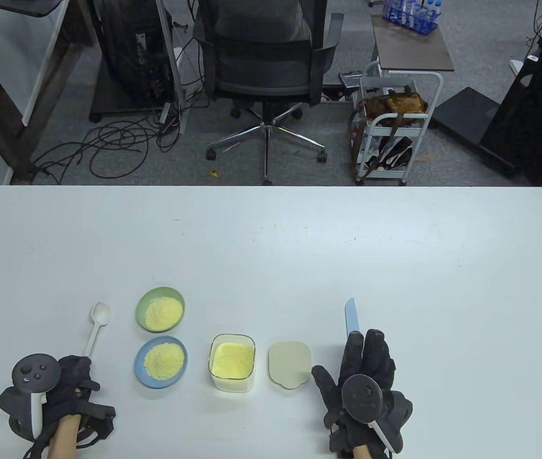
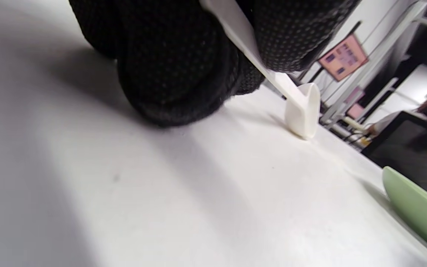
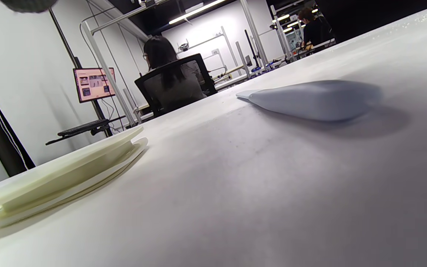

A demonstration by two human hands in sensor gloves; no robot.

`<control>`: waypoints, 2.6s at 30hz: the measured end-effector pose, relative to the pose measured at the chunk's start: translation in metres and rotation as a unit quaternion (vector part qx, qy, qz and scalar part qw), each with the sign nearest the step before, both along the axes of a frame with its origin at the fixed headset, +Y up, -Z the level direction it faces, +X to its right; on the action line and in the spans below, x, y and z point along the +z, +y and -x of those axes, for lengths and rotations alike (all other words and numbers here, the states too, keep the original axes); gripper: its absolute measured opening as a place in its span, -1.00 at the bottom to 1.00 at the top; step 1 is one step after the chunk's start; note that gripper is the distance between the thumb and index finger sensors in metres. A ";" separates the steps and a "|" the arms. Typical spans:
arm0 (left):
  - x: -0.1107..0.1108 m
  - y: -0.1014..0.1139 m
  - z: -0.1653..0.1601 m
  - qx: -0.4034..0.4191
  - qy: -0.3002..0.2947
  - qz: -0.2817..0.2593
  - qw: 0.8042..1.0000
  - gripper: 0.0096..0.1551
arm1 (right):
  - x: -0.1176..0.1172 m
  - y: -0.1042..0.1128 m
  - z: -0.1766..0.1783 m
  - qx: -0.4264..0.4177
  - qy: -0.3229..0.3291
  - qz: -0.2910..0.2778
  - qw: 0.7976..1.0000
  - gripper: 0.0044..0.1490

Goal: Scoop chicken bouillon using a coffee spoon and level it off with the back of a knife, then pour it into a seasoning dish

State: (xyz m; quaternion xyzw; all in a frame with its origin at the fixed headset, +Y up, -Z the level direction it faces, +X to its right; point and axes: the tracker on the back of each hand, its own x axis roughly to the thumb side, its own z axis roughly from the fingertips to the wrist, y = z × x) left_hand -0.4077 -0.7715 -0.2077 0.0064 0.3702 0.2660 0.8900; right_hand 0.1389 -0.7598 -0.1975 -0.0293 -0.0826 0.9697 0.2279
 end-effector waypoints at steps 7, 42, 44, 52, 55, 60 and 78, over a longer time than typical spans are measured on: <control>-0.007 0.000 0.001 0.011 0.000 0.062 0.998 -0.59 | 0.000 0.000 -0.001 -0.007 0.000 -0.002 1.000 0.18; -0.026 0.005 0.009 -0.080 -0.050 0.160 0.983 -0.40 | 0.000 0.000 -0.003 -0.016 0.001 0.000 1.000 0.18; -0.025 0.010 0.008 -0.076 -0.054 0.147 0.985 -0.31 | 0.000 0.000 -0.003 -0.016 0.002 -0.001 1.000 0.18; -0.016 0.046 -0.010 -0.067 -0.097 0.049 0.992 -0.10 | 0.001 0.001 -0.002 -0.015 0.005 -0.006 1.000 0.18; -0.007 0.054 -0.026 -0.063 -0.134 -0.008 0.989 0.07 | 0.002 0.001 -0.002 -0.014 0.006 -0.010 1.000 0.18; 0.002 0.050 -0.047 -0.087 -0.183 -0.061 0.977 0.29 | 0.002 0.000 0.000 -0.009 0.009 -0.007 1.000 0.19; -0.002 0.024 -0.063 -0.058 -0.248 -0.075 0.964 0.31 | -0.003 0.019 0.029 0.092 0.075 0.016 0.993 0.30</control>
